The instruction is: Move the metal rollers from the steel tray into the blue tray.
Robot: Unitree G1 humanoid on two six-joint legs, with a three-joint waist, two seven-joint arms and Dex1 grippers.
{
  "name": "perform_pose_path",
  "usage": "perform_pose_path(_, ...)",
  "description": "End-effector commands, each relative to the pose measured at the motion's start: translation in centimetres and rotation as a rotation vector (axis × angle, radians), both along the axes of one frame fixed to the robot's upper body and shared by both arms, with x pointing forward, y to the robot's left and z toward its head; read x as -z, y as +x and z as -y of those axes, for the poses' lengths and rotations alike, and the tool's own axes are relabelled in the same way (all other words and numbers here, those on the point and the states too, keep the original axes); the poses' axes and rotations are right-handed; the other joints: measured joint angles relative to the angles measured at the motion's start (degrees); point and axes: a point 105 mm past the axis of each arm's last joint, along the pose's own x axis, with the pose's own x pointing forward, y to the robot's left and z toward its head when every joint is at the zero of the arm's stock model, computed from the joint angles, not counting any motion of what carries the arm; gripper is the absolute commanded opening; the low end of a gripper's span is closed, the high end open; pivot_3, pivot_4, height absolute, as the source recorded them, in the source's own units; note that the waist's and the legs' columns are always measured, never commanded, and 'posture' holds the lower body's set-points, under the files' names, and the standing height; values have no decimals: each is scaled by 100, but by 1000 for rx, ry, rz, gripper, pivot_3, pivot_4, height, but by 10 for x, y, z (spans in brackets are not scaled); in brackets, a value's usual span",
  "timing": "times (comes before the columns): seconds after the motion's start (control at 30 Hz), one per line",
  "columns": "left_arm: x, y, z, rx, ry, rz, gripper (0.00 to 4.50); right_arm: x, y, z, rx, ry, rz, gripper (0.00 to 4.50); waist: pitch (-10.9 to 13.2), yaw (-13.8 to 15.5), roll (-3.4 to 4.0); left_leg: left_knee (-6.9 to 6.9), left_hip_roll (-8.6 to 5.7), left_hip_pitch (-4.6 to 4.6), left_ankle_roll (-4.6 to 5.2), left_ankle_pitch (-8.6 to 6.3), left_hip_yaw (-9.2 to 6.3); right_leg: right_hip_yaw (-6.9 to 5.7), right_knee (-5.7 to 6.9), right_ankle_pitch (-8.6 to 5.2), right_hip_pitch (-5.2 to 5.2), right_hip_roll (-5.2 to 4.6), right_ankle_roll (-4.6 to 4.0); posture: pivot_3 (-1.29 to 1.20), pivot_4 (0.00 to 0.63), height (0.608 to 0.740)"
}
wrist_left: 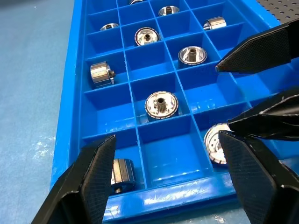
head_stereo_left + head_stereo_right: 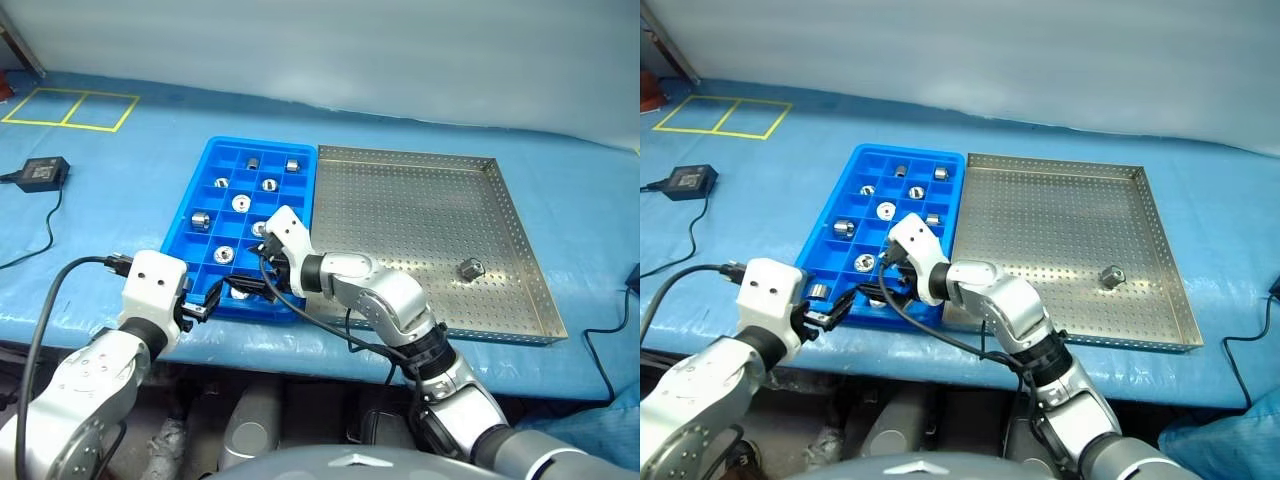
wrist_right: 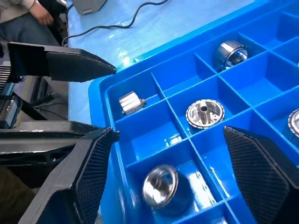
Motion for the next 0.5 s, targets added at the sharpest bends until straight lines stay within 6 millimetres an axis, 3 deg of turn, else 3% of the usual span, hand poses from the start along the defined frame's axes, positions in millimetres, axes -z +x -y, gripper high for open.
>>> perform_pose_path(0.03, -11, 8, 14, 61, -49, 66, 3825, -26, 7, 12, 78, 41, 104, 3889, 0, -23, 0, 0, 0, 0, -2, 4, -5, -4, 1, 0, 1, 1, -1, 298, 150, 740)
perform_pose_path(0.13, -14, 20, 37, 159, -123, 97, 3825, -29, 34, 47, 297, -24, 154, 3889, -1, -12, -2, 4, -1, 1, -13, 8, -22, -19, 1, -1, -5, 1, -1, 261, 150, 740)
perform_pose_path(0.27, -13, 31, 62, 272, -176, 114, 3825, -24, 53, 88, 517, -116, 159, 3889, -3, -85, -5, 10, -6, 3, -14, 11, -31, -28, 2, -1, 1, -9, -2, 197, 150, 740)
perform_pose_path(0.33, -18, 40, 80, 364, -232, 153, 3825, -17, 67, 123, 721, -175, 147, 3889, -3, -139, -4, 8, -6, 0, -13, 11, -29, -27, 2, -1, 7, -9, -2, 154, 150, 740)
perform_pose_path(0.4, -19, 47, 94, 429, -241, 186, 3825, -10, 73, 150, 876, -203, 128, 3889, -4, -173, -4, 5, -6, -8, 17, 33, -31, -28, 7, -3, 15, -7, -9, 108, 150, 740)
perform_pose_path(0.5, -17, 56, 107, 475, -262, 196, 3825, 0, 74, 174, 1020, -216, 100, 3889, -5, -349, -4, -2, -8, -10, 21, 35, -31, -25, 6, -1, 15, -5, -19, 60, 150, 740)
